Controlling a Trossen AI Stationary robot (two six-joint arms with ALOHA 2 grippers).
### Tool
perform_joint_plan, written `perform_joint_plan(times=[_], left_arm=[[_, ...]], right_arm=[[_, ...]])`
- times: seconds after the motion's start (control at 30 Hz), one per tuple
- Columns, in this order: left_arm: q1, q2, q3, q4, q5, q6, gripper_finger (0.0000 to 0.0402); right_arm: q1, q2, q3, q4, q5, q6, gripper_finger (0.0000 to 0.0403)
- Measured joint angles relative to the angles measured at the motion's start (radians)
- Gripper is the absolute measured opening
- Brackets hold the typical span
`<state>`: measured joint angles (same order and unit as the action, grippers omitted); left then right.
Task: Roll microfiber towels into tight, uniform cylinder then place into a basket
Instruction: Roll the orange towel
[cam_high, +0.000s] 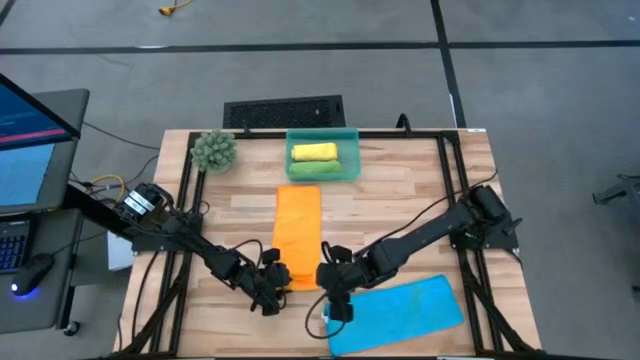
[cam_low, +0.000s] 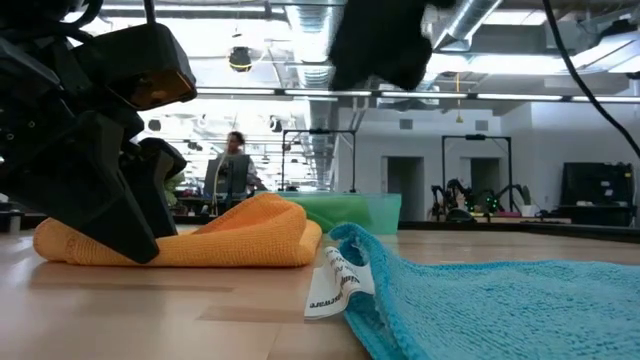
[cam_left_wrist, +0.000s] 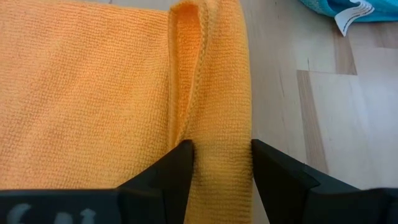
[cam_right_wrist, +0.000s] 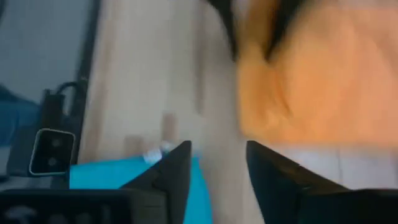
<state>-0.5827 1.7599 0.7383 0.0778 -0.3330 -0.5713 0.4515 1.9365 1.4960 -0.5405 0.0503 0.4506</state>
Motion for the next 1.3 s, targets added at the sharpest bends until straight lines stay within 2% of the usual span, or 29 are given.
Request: perform_joint_plan(times=[0.1,0.17,0.23,0.4,0.77,1.1,1.3], left_arm=[[0.0,0.0,0.0,0.001,0.007,0.002,0.0157],[0.001,0.0,0.0,0.002,0.007,0.002,0.0157],[0.001,0.0,0.0,0.002,0.008,0.002,0.0157],[0.001,-0.001,0.0,0.001,0.013,0.002,0.0157],[0.001,-0.001,0.0,0.002,0.011,0.002,0.0158],[0.001,-0.001,0.0,0.001,0.012,0.001,0.0158],[0.008,-0.001,0.0,-0.002,0.015,0.002,0.0158]], right_arm=[[0.007,0.047,0.005,0.086,0.005,-0.176,0.0195],[0.015,0.059,-0.004,0.072,0.015,-0.251,0.0212],[0.015,0.087,0.006,0.168,0.015,-0.296,0.0225],[0.01,0.138,0.001,0.175,0.037,-0.379,0.0237],[-0.032,0.222,0.001,0.179,0.068,-0.393,0.0224],[-0.088,0.23,0.001,0.122,0.078,-0.314,0.022],[-0.114,0.253,0.004,0.145,0.06,-0.266,0.0199]])
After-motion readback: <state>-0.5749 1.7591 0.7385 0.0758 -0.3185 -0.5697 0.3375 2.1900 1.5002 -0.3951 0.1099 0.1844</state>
